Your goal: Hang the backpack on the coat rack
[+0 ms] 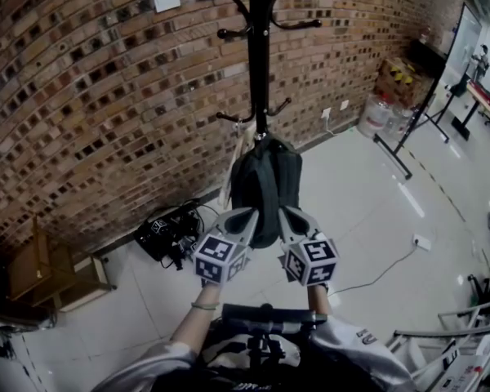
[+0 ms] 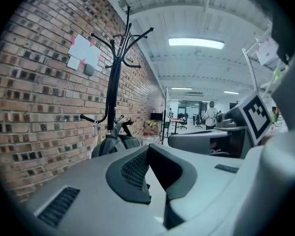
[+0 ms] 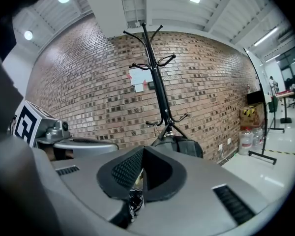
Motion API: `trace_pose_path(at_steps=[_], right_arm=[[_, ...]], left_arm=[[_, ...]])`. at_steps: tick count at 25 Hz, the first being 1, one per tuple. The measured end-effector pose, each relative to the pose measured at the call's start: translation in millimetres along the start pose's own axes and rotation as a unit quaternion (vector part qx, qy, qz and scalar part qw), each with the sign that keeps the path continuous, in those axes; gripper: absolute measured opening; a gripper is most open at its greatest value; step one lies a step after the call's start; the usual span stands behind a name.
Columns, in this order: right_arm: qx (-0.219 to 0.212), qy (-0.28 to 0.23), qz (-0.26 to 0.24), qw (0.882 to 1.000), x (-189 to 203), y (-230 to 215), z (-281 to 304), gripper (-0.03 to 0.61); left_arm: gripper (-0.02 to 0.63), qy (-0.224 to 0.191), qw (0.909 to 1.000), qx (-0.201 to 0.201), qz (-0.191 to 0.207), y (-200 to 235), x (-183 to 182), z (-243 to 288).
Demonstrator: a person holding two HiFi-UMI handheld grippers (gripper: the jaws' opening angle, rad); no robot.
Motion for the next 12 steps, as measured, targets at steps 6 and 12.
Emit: trace_pose_path(at_steps=[6,12], right_arm=[[0.008,0.002,-0.002,1.000,2.7,5.8,-0.5,0.012],[0.013,0.000,-0.004,1.000,-0.4,11.3,0.4,0.011]], left_arm=[[0.002,0.001,1.0000,0.006,-0.005,2.9,3.3,-2.3],[0.002,0.001,0.9999,0.013,-0.006,6.1,1.2,-3.6]])
Point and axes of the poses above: the fingertips, and each gripper's own axes: z forward along the fingers, y to its left, x out of its underside, the point moved 3 cm from there along -z, backward along the fingers, and after that the axes turned 3 degrees about -z, right-handed, at the moved point
